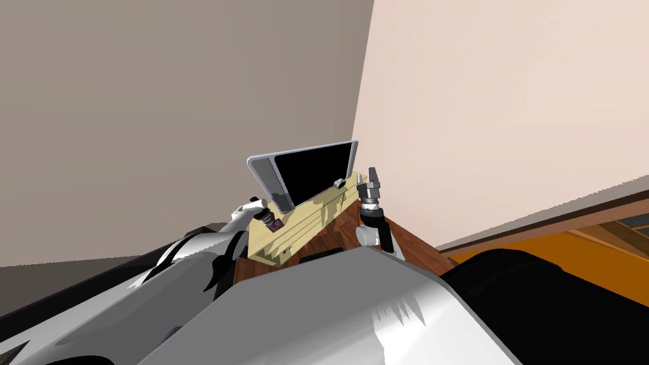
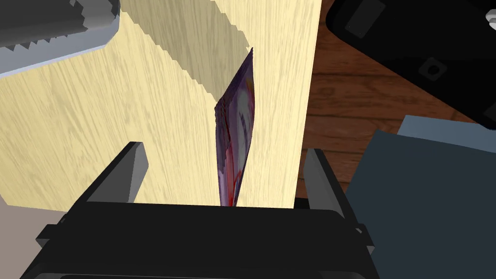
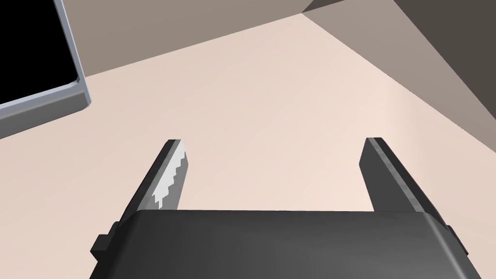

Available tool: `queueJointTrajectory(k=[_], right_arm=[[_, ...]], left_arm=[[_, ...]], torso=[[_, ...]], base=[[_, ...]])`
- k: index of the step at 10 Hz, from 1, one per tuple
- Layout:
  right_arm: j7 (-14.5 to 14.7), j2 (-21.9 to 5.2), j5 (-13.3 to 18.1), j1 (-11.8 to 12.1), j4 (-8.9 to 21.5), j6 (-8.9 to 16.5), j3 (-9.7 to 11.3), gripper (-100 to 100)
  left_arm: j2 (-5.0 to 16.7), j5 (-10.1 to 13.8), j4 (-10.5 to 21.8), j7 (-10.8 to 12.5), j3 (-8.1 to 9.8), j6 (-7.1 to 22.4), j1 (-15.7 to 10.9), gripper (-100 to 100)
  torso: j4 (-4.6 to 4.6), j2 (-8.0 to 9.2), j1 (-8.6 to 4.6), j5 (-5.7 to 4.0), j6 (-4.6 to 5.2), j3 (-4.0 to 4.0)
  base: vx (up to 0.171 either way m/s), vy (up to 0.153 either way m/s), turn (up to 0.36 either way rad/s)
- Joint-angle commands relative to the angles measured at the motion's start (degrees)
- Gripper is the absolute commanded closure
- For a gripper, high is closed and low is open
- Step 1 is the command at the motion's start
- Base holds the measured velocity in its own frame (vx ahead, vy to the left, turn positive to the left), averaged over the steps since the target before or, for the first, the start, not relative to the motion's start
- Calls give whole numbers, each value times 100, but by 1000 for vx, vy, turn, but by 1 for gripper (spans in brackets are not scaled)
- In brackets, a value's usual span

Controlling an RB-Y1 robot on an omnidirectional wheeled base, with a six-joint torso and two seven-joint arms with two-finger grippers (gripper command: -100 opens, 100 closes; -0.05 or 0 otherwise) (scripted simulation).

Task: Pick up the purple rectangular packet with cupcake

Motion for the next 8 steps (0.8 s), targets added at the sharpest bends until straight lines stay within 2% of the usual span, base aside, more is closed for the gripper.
queueJointTrajectory(k=[1, 4, 7, 8], right_arm=[[0, 0, 0, 0, 0, 0, 0, 0], [0, 0, 0, 0, 0, 0, 0, 0], [0, 0, 0, 0, 0, 0, 0, 0], [0, 0, 0, 0, 0, 0, 0, 0]], left_arm=[[24, 3, 255, -12, -5, 84, -140, -100], [99, -35, 711, 21, -54, 415, -416, -100], [98, -31, 789, -17, -52, 365, -452, -100], [99, -32, 769, -4, -52, 383, -443, 0]], torso=[[0, 0, 0, 0, 0, 0], [0, -5, -4, -2, 1, -2], [1, 2, -14, -3, 0, 1], [1, 2, -19, -4, 0, 2]], base=[[4, 35, -26], [15, 44, -55], [1, 15, -4], [0, 0, 0]])
